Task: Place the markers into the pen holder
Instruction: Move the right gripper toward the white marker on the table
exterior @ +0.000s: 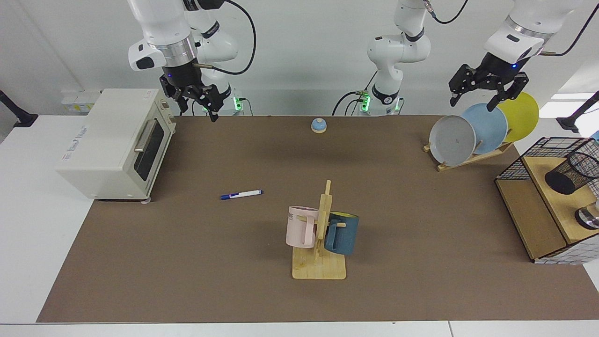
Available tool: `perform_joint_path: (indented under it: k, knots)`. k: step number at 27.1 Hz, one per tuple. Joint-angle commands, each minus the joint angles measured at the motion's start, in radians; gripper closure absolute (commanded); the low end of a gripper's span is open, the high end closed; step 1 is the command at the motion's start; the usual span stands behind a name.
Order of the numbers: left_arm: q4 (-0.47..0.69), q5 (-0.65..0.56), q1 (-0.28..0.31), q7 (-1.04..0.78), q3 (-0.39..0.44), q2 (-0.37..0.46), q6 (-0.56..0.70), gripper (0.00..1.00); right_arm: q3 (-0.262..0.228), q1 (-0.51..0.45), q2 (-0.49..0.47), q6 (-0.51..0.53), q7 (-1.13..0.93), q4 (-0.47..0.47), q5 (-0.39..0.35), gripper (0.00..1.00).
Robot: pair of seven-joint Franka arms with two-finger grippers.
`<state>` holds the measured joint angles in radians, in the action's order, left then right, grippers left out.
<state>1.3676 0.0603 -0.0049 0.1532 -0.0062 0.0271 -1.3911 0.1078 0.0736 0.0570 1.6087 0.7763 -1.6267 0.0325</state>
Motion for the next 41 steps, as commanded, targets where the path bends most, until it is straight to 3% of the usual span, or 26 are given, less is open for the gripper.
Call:
perform_joint_path:
  k: [1,7,12,15,26,31,41]
  knots:
    - [0.028,0.004,0.016,-0.007,-0.003,-0.027,0.012,0.00,0.004,-0.003,-0.006,0.082,0.265,-0.070,0.024,0.00]
    - [0.045,0.004,0.019,-0.007,-0.002,-0.036,0.011,0.00,0.004,0.008,-0.052,0.181,0.565,-0.137,0.023,0.00]
    - [0.057,0.004,0.028,-0.007,-0.002,-0.042,0.011,0.00,0.004,0.020,-0.086,0.234,0.690,-0.180,0.018,0.00]
    - [0.073,0.004,0.029,-0.006,-0.002,-0.055,0.011,0.00,0.004,0.029,-0.115,0.298,0.733,-0.209,0.003,0.00]
    - [0.084,0.004,0.020,-0.007,-0.003,-0.064,0.014,0.00,0.004,0.028,-0.167,0.329,0.811,-0.196,0.001,0.00]
    - [0.106,0.006,0.020,-0.007,-0.005,-0.079,0.037,0.00,0.004,0.023,-0.215,0.405,0.848,-0.219,0.017,0.00]
    - [0.162,0.006,0.028,-0.001,-0.003,-0.116,0.034,0.00,0.004,0.037,-0.241,0.599,0.851,-0.360,0.049,0.01]
